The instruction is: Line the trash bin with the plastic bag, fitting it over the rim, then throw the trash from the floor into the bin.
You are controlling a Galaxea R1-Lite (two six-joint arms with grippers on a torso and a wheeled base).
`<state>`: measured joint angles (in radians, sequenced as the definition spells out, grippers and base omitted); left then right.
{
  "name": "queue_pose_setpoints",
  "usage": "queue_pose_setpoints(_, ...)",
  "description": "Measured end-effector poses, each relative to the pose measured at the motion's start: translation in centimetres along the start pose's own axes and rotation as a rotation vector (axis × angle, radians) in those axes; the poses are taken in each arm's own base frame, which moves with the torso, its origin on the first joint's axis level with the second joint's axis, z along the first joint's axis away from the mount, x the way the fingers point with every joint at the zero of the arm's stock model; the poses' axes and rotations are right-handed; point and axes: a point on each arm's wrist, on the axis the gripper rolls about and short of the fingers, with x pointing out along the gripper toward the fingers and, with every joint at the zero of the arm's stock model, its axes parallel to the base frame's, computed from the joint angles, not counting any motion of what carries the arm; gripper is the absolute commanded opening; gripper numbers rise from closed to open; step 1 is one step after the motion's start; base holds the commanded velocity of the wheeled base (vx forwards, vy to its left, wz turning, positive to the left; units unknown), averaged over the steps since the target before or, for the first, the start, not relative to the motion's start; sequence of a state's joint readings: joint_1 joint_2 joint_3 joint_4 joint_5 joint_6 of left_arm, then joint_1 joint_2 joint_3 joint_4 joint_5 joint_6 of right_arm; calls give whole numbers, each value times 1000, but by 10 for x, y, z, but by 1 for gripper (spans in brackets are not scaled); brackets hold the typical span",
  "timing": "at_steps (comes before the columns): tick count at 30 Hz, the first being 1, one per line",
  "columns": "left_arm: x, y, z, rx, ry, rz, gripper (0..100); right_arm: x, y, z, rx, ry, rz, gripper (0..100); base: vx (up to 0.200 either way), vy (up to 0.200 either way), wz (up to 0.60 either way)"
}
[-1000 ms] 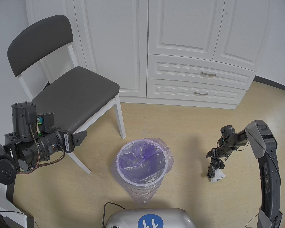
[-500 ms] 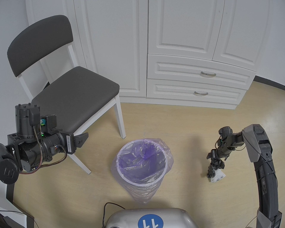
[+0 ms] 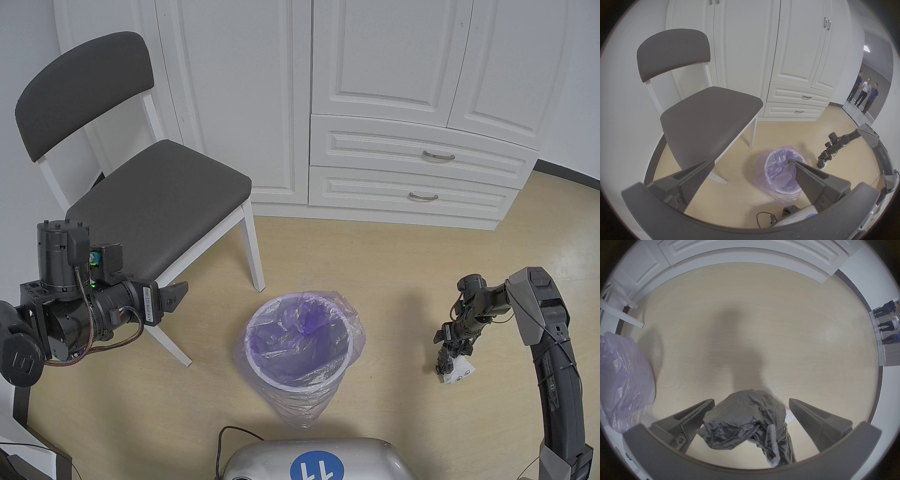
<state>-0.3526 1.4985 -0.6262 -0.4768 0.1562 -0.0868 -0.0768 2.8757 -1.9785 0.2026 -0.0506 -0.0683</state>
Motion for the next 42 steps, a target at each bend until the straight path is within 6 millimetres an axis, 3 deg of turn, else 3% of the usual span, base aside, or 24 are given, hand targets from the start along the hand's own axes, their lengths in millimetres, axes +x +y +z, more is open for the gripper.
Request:
queue_pose_setpoints(5,0,0,0,0,1,1,100,0,0,-1,2,3,0,100,0,0,0)
queue_pose_setpoints(6,0,0,0,0,1,0,100,1,0,-1,2,3,0,0,0,0,0)
queue_pose_setpoints(25,0,0,-1,0,3,1,100,-4,-8,0,34,-7,2,0,0,0,0)
queue_pose_setpoints(33,-4,0,1,-1,-11,0,100,-35,-13,-3,55,10,28,0,0,0,0)
queue_pose_setpoints(42,-12,1,6,-5,-41,-2,100,-89,-17,6,47,-56,27,0,0,0,0)
